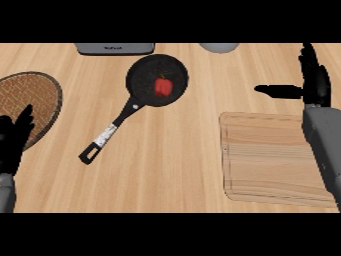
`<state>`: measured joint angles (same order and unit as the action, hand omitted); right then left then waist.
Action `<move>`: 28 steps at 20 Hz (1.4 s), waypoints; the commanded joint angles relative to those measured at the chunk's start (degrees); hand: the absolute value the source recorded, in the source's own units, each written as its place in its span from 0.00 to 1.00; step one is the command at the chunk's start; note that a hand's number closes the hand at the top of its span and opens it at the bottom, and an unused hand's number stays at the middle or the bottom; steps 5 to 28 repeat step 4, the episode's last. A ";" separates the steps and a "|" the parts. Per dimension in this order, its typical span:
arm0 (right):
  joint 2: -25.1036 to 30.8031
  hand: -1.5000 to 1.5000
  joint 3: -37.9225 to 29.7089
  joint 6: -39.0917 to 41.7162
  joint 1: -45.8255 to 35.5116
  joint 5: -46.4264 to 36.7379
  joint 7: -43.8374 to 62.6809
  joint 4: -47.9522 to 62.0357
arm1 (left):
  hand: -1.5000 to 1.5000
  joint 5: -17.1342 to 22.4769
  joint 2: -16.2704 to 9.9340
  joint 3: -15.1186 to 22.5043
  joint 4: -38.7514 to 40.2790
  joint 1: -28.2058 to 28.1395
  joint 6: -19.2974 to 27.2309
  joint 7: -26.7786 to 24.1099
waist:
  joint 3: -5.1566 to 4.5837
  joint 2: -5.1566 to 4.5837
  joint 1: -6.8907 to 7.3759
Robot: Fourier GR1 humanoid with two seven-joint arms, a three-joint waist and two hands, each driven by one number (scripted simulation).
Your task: Pick the bell pepper from the cutting board and place it in the pan
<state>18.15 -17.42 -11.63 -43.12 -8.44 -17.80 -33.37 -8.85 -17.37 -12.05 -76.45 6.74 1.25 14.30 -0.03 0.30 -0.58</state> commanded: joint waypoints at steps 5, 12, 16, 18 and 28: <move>5.05 0.00 -0.02 6.57 9.61 3.08 2.04 -11.00 | 0.50 -2.16 2.99 1.82 -2.59 -1.25 2.34 -0.02 | 0.03 -0.21 0.47; 5.05 0.00 -0.02 6.57 9.61 3.08 2.04 -11.00 | 0.50 -2.16 2.99 1.82 -2.59 -1.25 2.34 -0.02 | 0.03 -0.21 0.47; 5.05 0.00 -0.02 6.57 9.61 3.08 2.04 -11.00 | 0.50 -2.16 2.99 1.82 -2.59 -1.25 2.34 -0.02 | 0.03 -0.21 0.47; 5.05 0.00 -0.02 6.57 9.61 3.08 2.04 -11.00 | 0.50 -2.16 2.99 1.82 -2.59 -1.25 2.34 -0.02 | 0.03 -0.21 0.47; 5.05 0.00 -0.02 6.57 9.61 3.08 2.04 -11.00 | 0.50 -2.16 2.99 1.82 -2.59 -1.25 2.34 -0.02 | 0.03 -0.21 0.47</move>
